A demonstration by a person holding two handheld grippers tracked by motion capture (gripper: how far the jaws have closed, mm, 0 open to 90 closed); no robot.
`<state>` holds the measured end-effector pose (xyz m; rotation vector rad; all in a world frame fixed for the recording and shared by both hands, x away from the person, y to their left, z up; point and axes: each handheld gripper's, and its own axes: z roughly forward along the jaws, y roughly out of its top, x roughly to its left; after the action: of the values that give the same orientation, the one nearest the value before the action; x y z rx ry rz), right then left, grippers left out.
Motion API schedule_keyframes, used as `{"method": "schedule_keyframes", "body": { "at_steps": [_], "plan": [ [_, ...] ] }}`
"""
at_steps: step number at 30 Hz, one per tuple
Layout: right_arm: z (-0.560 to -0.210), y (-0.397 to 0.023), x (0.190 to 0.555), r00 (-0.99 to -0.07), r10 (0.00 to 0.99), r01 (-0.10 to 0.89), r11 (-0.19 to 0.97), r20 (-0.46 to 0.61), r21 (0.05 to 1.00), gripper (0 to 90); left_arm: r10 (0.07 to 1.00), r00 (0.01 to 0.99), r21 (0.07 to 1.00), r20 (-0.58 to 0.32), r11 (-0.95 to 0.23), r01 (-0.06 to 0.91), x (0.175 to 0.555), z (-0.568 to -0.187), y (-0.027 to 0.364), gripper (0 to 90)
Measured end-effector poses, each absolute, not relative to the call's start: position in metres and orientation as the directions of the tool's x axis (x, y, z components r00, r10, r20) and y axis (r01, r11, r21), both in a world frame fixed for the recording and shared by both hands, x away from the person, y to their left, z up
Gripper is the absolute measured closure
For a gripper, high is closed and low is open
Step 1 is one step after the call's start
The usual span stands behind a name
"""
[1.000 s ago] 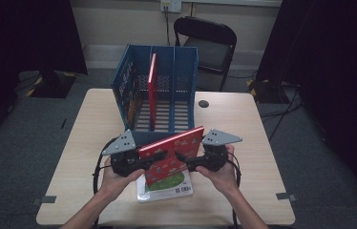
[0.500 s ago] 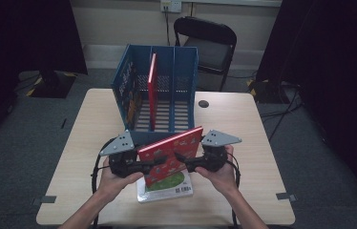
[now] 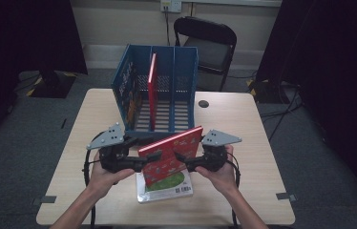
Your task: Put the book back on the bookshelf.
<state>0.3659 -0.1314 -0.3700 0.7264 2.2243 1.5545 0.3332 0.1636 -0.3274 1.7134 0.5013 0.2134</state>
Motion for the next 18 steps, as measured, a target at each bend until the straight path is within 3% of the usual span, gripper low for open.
{"method": "schedule_keyframes", "body": {
  "at_steps": [18],
  "plan": [
    [-0.37, -0.131, 0.367, -0.813, 0.583, 0.221, 0.28, 0.017, 0.934, 15.5, 0.476, 0.864, 0.982, -0.164, -0.002, 0.188, 0.333, -0.307, 0.2, 32.3]
  ]
}}
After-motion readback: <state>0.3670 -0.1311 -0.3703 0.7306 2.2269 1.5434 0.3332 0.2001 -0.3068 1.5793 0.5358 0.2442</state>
